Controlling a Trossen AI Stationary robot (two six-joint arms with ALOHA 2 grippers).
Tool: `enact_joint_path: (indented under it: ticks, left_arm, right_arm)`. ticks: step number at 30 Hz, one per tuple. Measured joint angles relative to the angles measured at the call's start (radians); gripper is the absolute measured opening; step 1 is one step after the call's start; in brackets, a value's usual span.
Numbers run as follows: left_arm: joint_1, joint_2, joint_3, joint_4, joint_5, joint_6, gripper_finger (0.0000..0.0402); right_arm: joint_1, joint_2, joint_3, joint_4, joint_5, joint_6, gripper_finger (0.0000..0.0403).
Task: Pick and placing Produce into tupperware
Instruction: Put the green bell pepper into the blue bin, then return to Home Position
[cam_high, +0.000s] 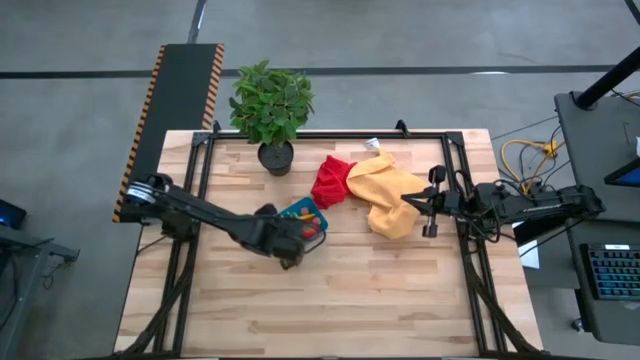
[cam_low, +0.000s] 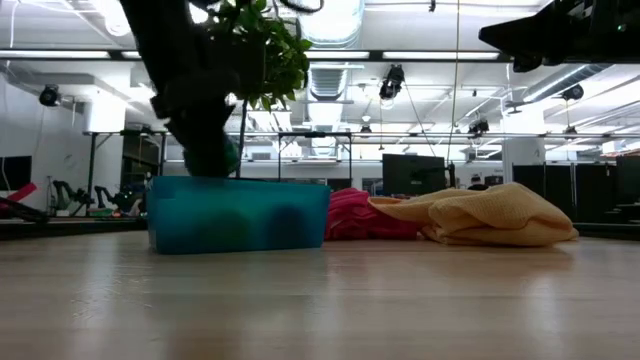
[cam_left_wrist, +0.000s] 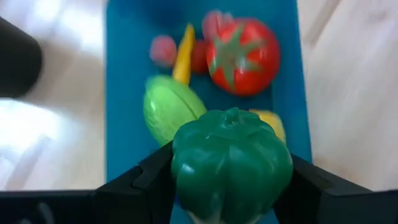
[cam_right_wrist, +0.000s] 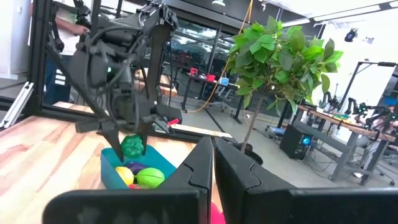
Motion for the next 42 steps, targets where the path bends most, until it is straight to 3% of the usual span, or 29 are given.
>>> enact_joint_path:
  ticks: [6,21,25,34,42]
  left_arm:
    - [0.003,0.053,0.000,-0.030,0.064,0.010,0.0192]
    - [0.003,0.057,0.000,-0.042,0.075,0.035,0.0194]
    - [0.003,0.057,0.000,-0.040,0.057,0.065,0.0218]
    - [0.003,0.057,0.004,-0.042,0.060,0.095,0.0311]
    - [0.003,-0.003,0.094,0.023,0.025,0.292,0.0320]
  right_arm:
    - [0.000,0.000,0.000,-0.006,0.000,0.000,0.0009]
    - [0.000,0.000,0.000,-0.006,0.000,0.000,0.0009]
    - [0.000,0.000,0.000,-0.006,0.000,0.000,0.0009]
    - [0.000,0.000,0.000,-0.006,0.000,-0.001,0.0009]
    - [0.000,0.000,0.000,0.000,0.000,-0.001,0.0009]
